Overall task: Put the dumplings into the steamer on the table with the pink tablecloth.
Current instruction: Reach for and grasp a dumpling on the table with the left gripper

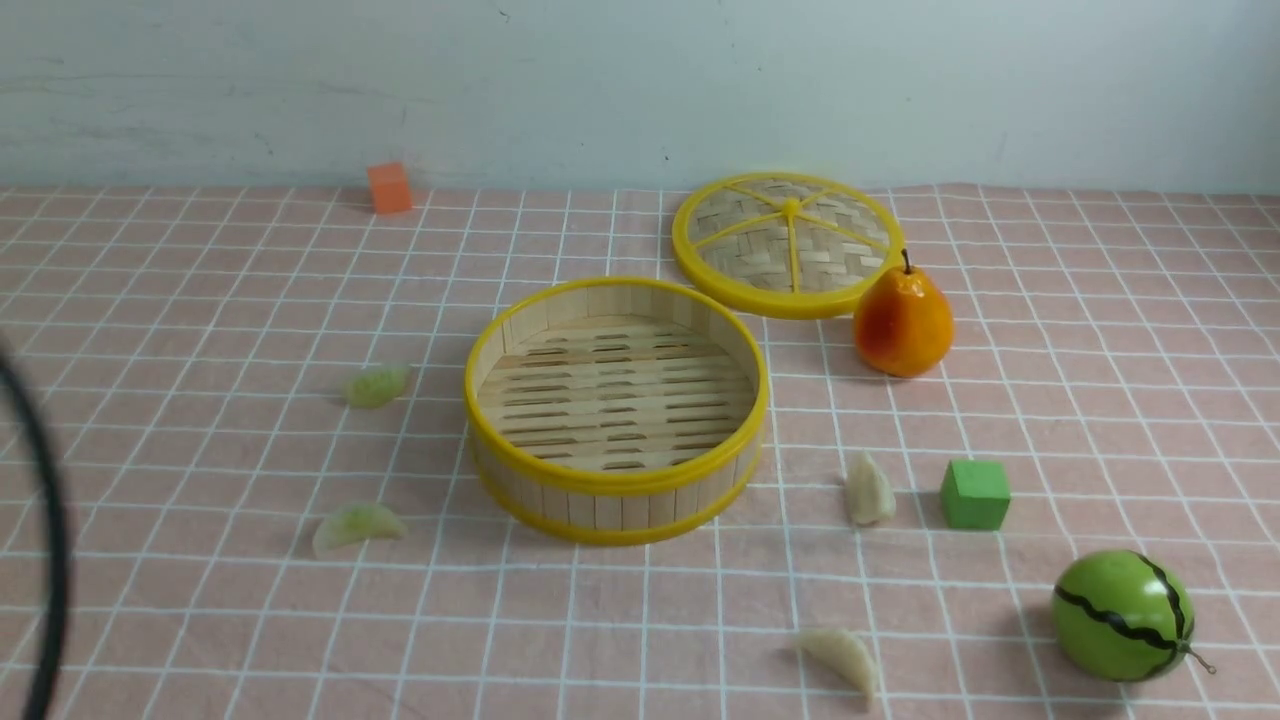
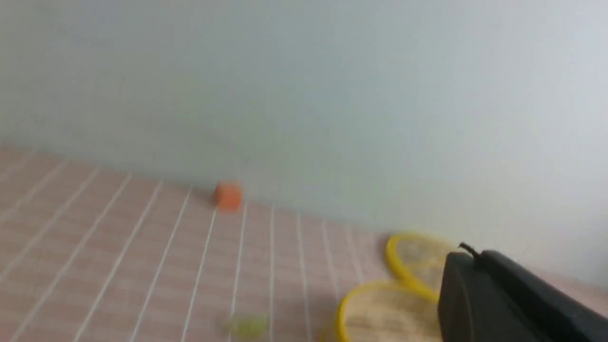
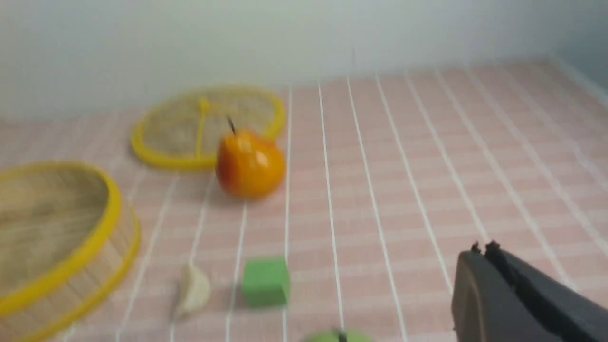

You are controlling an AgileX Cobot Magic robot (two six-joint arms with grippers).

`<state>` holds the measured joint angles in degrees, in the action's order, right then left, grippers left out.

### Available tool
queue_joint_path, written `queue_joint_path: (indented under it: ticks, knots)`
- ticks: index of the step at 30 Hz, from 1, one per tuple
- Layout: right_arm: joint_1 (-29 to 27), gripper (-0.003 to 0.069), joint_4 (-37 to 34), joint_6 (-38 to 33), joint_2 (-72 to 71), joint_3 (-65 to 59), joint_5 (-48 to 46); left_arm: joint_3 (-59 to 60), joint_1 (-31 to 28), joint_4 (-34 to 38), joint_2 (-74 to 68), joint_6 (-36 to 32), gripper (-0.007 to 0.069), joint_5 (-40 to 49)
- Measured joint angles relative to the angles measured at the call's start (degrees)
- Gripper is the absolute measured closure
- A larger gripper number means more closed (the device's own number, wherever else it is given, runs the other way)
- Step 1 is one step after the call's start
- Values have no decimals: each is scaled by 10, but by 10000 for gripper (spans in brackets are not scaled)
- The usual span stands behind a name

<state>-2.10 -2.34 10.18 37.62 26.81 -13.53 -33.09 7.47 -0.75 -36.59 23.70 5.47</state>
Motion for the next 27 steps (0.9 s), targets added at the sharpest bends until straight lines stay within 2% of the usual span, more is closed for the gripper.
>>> queue_joint_path:
  ticks: [1,4,6,7,9,14,16,17,19,21,22,23,24,27]
  knots:
    - [0,667,-18,-3,51,26,-84,-22,0,21,-65,0,638,51]
    - [15,667,-68,-52,134,61,-187,-51,0,70,-152,-12,638,148]
    - [35,667,-116,-123,184,76,-238,-66,0,108,-202,-51,638,202]
    - [47,667,-150,-172,205,79,-252,-74,0,129,-226,-78,638,225]
    - [62,666,-181,-215,229,80,-259,-84,0,157,-252,-113,638,245]
    - [117,666,-376,-465,307,84,-251,-179,1,269,-372,-246,638,316]
    - [122,665,-411,-504,317,84,-250,-204,1,275,-393,-261,638,322]
    - [126,663,-469,-563,333,84,-255,-245,1,274,-431,-283,637,325]
    - [126,662,-500,-595,338,84,-263,-276,1,266,-452,-295,631,324]
    - [126,661,-544,-643,344,84,-279,-354,2,224,-515,-335,575,322]
    - [126,661,-549,-649,344,84,-280,-354,2,220,-520,-338,570,322]
    - [126,661,-565,-666,344,84,-290,-408,2,181,-561,-357,513,322]
    - [126,661,-566,-668,344,84,-291,-414,2,176,-571,-360,497,322]
    - [126,659,-580,-678,344,84,-299,-513,2,104,-661,-368,340,321]
